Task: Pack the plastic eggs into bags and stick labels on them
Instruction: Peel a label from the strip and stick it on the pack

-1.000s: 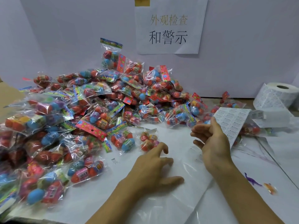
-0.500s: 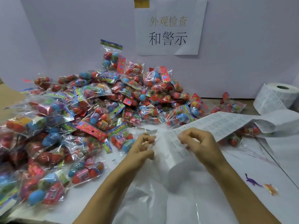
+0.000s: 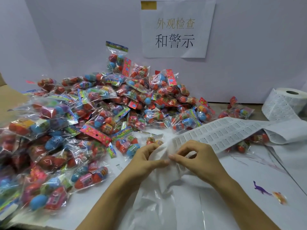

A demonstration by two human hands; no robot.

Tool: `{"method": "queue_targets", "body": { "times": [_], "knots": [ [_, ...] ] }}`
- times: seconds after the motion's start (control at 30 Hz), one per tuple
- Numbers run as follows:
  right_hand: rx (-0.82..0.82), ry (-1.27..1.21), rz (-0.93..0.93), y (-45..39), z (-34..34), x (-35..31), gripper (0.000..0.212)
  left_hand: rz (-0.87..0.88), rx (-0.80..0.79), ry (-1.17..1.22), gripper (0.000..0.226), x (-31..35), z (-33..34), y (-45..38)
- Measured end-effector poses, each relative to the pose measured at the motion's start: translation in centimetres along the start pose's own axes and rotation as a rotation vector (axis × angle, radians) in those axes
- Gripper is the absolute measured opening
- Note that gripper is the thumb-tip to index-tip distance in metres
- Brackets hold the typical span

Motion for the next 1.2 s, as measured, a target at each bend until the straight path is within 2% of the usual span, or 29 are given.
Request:
{"method": "queue_targets", "body": {
  "times": [0.1,0.4,0.57,0.7,0.83,0.9,1.0,1.07,1.2],
  "knots": [
    [-0.013,0.006,0.003,0.1,0.1,0.0,0.013,0.019,-0.010,0.029,0.044,0.0,0.2,0.1],
    [-0.147,-0.101,0.148,0.0,1.0,1.1,0.012,0.049,-0.008,-0.012,0.039,0.0,0.4,0.1],
    [-0.110,-0.067,0.164,0.1,0.8,1.1,0.015,0.057,-0.015,-0.039,0.036,0.2,0.6,0.2],
    [-0.043,0.045,0.076,0.3,0.6,0.2,0.015,0.088,-0.029,-0.093,0.044,0.4,1.1,0.4],
    [0.029,0.102,0.093,0.1,-0.4,0.7,0.015,0.153,-0.070,-0.136,0.054,0.8,1.6,0.7],
    [0.135,0.103,0.133,0.0,-1.9,1.3,0.019,0.229,-0.037,-0.294,0.042,1.5,1.6,0.7],
    [0.393,-0.011,0.181,0.3,-4.8,2.4,0.022,0.301,-0.019,-0.543,0.021,1.7,2.0,0.8],
    [0.505,-0.123,0.211,0.6,-6.1,3.3,0.016,0.267,-0.096,-0.595,0.014,1.0,2.8,0.9],
    [0.465,-0.065,0.133,0.6,-5.2,2.3,0.021,0.276,-0.261,-0.729,0.031,-0.1,5.0,1.3]
  ]
}}
Point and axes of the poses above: each hand's wrist, its own y-axis away from the middle knuckle, its own z-axis out of the palm, x = y × z, the point moved 10 cm from there along -y, towards the middle knuckle, and after that the axes turned 1 degree about -y, right-handed, at the moved point
